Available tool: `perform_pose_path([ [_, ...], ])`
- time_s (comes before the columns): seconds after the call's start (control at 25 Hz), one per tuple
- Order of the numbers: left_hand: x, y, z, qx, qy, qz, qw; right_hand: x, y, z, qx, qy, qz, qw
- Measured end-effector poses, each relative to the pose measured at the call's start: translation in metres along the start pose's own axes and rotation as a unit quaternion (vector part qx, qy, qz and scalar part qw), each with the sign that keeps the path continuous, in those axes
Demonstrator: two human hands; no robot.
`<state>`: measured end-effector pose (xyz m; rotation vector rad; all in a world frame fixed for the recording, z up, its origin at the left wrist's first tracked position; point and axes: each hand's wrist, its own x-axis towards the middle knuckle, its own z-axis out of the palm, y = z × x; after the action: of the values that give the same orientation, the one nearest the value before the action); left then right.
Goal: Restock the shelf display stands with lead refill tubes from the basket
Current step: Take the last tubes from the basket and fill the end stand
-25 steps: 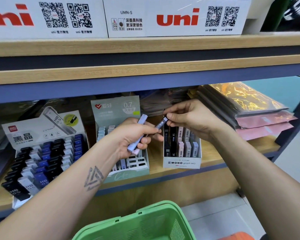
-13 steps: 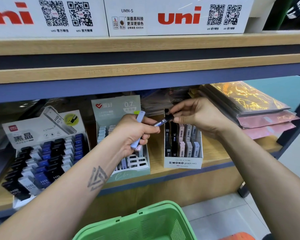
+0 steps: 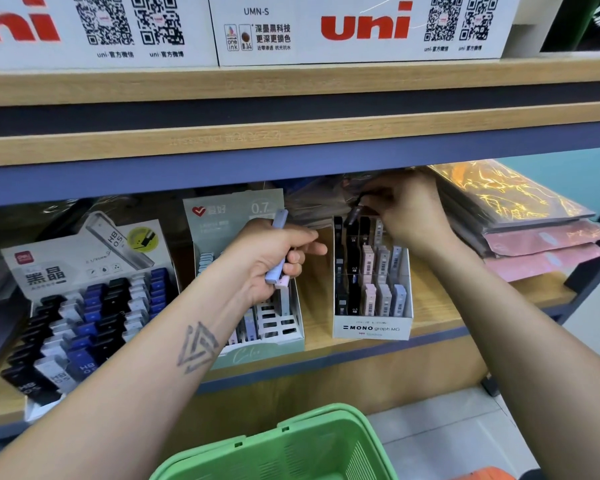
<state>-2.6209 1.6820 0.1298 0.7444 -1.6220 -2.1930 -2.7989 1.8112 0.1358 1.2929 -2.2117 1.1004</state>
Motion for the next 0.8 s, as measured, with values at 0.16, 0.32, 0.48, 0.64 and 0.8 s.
perform_pose_path([
  [0.16,0.002,0.0,0.002,-0.003,-0.018,-0.002,1.0,0.0,0.0,0.019,-0.131,0.001,-0.055,0.99],
  [0.32,0.002,-0.001,-0.001,0.005,-0.016,0.001,1.0,0.001,-0.005,0.034,-0.147,-0.022,-0.022,0.989],
  [0.48,0.003,-0.003,-0.006,0.02,-0.016,-0.004,1.0,-0.002,-0.008,0.044,-0.19,-0.031,-0.024,0.981],
  [0.64,0.001,-0.003,-0.007,0.02,-0.012,0.0,1.0,-0.003,-0.01,0.05,-0.248,-0.031,-0.037,0.967],
  [0.8,-0.001,-0.004,-0.007,0.025,-0.014,-0.008,1.0,0.001,-0.01,0.041,-0.229,0.008,-0.027,0.973],
])
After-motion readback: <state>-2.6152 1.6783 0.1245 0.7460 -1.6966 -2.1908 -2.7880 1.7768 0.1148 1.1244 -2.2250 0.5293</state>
